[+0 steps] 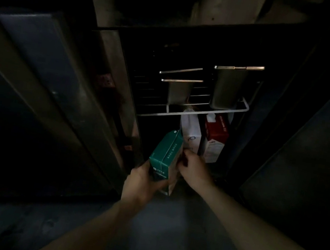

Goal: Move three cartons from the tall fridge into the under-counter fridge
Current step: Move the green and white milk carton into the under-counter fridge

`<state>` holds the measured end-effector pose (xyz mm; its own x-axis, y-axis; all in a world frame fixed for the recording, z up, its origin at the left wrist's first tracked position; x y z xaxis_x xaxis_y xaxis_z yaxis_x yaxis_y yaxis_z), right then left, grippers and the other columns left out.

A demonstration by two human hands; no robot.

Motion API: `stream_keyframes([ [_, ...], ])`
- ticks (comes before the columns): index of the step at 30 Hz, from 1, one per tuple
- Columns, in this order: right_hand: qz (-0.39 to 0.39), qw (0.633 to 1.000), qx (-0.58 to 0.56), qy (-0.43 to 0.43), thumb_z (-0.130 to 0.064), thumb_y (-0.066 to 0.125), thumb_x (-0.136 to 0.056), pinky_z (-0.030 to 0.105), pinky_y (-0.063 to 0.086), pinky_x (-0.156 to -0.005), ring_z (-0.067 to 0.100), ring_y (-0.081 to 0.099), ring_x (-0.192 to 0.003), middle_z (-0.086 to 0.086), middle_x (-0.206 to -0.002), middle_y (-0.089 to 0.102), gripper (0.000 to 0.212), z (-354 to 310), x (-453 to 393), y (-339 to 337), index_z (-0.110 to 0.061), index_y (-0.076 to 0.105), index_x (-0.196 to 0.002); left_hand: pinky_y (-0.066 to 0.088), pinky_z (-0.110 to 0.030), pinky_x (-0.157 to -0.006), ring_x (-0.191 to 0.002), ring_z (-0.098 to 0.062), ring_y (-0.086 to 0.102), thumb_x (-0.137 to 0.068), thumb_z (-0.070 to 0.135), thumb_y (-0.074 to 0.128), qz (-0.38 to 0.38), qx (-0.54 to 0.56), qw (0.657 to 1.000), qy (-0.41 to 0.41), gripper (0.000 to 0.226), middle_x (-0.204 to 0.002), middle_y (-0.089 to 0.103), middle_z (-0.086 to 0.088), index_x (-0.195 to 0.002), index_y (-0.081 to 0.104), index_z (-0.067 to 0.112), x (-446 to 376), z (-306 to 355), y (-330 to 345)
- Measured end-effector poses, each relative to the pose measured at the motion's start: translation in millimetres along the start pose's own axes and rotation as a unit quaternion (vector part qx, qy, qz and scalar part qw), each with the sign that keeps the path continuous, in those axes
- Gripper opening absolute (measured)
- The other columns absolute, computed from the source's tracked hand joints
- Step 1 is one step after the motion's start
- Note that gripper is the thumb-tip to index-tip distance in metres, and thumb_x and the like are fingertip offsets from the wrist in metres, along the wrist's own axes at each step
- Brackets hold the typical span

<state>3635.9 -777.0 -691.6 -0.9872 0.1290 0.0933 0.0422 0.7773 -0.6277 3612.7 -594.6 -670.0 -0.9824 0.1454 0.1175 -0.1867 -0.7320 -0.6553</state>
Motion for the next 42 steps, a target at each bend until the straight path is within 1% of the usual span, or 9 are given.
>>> stream_keyframes([
  [11, -0.002, 0.995, 0.063, -0.082, -0.017, 0.06, -0.1, 0.034, 0.053, -0.083, 0.026, 0.068, -0.099, 0.009, -0.109, 0.072, 0.024, -15, -8, -2, -0.013, 0.069, -0.121, 0.056, -0.042, -0.101, -0.12, -0.018, 0.067, -0.072, 0.019, 0.094, 0.081, 0.095, 0.992, -0.029, 0.076, -0.129, 0.071, -0.006, -0.139, 0.058, 0.009, -1, 8, 14],
  [15, -0.013, 0.998, 0.054, -0.043, -0.021, 0.058, -0.101, 0.045, 0.059, -0.076, 0.026, 0.07, -0.082, 0.012, -0.09, 0.072, 0.022, -13, -8, -6, -0.005, 0.072, -0.095, 0.057, -0.042, -0.099, -0.119, -0.021, 0.068, -0.075, 0.023, 0.092, 0.095, 0.093, 0.99, -0.04, 0.074, -0.127, 0.071, -0.007, -0.139, 0.057, 0.012, -11, 13, 19],
  [20, -0.001, 0.994, -0.102, 0.048, -0.041, 0.047, -0.105, 0.047, 0.064, -0.066, 0.028, 0.069, -0.089, 0.007, -0.094, 0.068, 0.032, -9, -9, -7, -0.016, 0.067, -0.102, 0.053, -0.029, -0.096, -0.12, -0.023, 0.067, -0.078, 0.025, 0.089, 0.107, 0.097, 0.988, -0.053, 0.072, -0.128, 0.07, -0.007, -0.14, 0.055, 0.014, -25, 24, 26],
  [22, 0.0, 0.979, -0.18, 0.093, -0.062, 0.043, -0.1, 0.041, 0.063, -0.056, 0.026, 0.068, -0.09, 0.002, -0.096, 0.066, 0.04, -8, -8, -8, -0.029, 0.064, -0.11, 0.048, -0.026, -0.092, -0.122, -0.024, 0.066, -0.079, 0.023, 0.088, 0.093, 0.097, 0.99, -0.05, 0.072, -0.13, 0.07, -0.007, -0.141, 0.054, 0.014, -31, 28, 28],
  [27, 0.001, 0.994, -0.082, 0.066, -0.078, 0.045, -0.088, 0.045, 0.064, -0.062, 0.015, 0.064, -0.08, -0.001, -0.101, 0.069, 0.045, -16, -6, -12, -0.038, 0.062, -0.104, 0.047, -0.018, -0.088, -0.12, -0.019, 0.066, -0.083, 0.029, 0.085, 0.025, 0.13, 0.99, -0.053, 0.071, -0.128, 0.069, -0.005, -0.143, 0.051, 0.014, -32, 31, 33],
  [33, -0.044, 0.988, -0.073, 0.128, -0.082, 0.036, -0.089, 0.045, 0.064, -0.057, 0.026, 0.075, -0.061, 0.011, -0.085, 0.074, 0.072, -11, 3, -10, -0.022, 0.062, -0.119, 0.042, -0.04, -0.115, -0.132, -0.025, 0.055, -0.099, 0.062, 0.049, -0.104, 0.17, 0.977, -0.08, 0.068, -0.149, 0.055, -0.006, -0.159, 0.031, 0.033, -26, 24, 26],
  [35, -0.055, 0.983, -0.11, 0.135, -0.078, 0.039, -0.092, 0.046, 0.065, -0.06, 0.028, 0.075, -0.065, 0.015, -0.083, 0.073, 0.071, -12, 4, -7, -0.018, 0.061, -0.123, 0.051, -0.044, -0.104, -0.124, -0.021, 0.058, -0.099, 0.071, 0.037, -0.128, 0.217, 0.962, -0.104, 0.067, -0.145, 0.055, -0.001, -0.157, 0.033, 0.039, -23, 24, 23],
  [39, -0.043, 0.98, -0.155, 0.117, -0.07, 0.043, -0.096, 0.045, 0.065, -0.066, 0.027, 0.075, -0.077, 0.013, -0.089, 0.072, 0.064, -13, 3, -5, -0.015, 0.063, -0.122, 0.056, -0.022, -0.059, -0.101, -0.015, 0.065, -0.106, 0.06, 0.026, -0.142, 0.272, 0.943, -0.129, 0.054, -0.134, 0.06, -0.004, -0.153, 0.037, 0.035, -19, 29, 22],
  [42, -0.02, 0.982, -0.153, 0.111, -0.07, 0.045, -0.095, 0.042, 0.065, -0.066, 0.024, 0.075, -0.074, 0.011, -0.087, 0.073, 0.059, -13, -1, -5, -0.017, 0.066, -0.11, 0.059, -0.029, -0.081, -0.124, -0.026, 0.061, -0.109, 0.053, 0.029, -0.13, 0.317, 0.929, -0.138, 0.056, -0.146, 0.058, -0.012, -0.155, 0.04, 0.024, -22, 28, 25],
])
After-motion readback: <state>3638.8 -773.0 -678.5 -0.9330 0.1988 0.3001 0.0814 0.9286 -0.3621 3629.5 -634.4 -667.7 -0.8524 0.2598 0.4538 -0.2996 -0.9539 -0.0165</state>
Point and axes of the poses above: each hand's wrist, its own x-axis away from the middle knuckle, its own y-axis out of the palm, z = x × y, the point moved 6 cm from there along -x, towards the middle knuckle
